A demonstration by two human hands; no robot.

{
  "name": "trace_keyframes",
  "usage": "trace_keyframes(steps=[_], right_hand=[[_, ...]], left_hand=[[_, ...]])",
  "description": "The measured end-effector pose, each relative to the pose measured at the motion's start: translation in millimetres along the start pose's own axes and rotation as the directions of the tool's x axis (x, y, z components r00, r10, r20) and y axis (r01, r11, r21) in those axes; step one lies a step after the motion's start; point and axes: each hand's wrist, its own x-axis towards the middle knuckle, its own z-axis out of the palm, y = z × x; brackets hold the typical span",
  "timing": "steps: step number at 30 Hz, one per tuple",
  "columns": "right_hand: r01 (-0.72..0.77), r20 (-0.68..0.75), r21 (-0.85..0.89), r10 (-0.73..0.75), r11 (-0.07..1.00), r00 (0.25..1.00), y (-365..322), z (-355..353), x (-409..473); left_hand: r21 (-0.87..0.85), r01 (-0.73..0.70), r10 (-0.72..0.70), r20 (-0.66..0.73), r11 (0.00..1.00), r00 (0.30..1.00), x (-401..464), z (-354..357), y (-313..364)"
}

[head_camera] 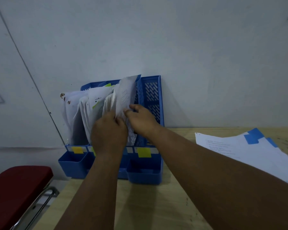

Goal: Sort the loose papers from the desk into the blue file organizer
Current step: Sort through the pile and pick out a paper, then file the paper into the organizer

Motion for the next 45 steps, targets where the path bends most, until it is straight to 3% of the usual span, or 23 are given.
trace_keyframes(steps=[8, 13, 19, 27, 32, 38, 41, 45], right_hand=[[0.012, 0.124, -0.147, 0.007, 0.989, 0.992, 6, 3, -1], [0.034, 0.160, -0.214, 0.001, 0.976, 0.987, 12, 3, -4], [0.057, 0.141, -0.226, -0.026, 0.972, 0.990, 11, -1, -15], [0.140, 0.138, -0.284, -0.104, 0.948, 0.985, 7, -17, -41], [0.201, 0.076, -0.344, -0.186, 0.917, 0.980, 1, -45, -73], [0.117, -0.064, -0.464, -0.165, 0.878, 0.984, 16, -102, -132], [-0.011, -0.184, -0.501, -0.094, 0.865, 0.978, 35, -139, -172], [-0.235, -0.331, -0.544, 0.051, 0.806, 0.942, 66, -182, -212]], left_hand=[[0.206, 0.150, -0.177, 0.117, 0.967, 0.977, 5, 7, -28], [0.130, 0.112, -0.121, 0.067, 0.985, 0.990, 7, 3, -23], [0.252, 0.122, -0.149, 0.093, 0.960, 0.984, 4, 5, -31], [0.014, 0.121, -0.121, 0.033, 0.993, 0.992, -7, -3, -16], [-0.110, -0.011, 0.007, -0.035, 0.994, 0.999, -27, -13, 17], [-0.320, -0.129, 0.169, 0.101, 0.938, 0.980, -84, -16, 66], [-0.408, -0.038, 0.161, 0.271, 0.912, 0.949, -125, -8, 90], [-0.384, 0.108, 0.097, 0.477, 0.917, 0.873, -164, 14, 112]])
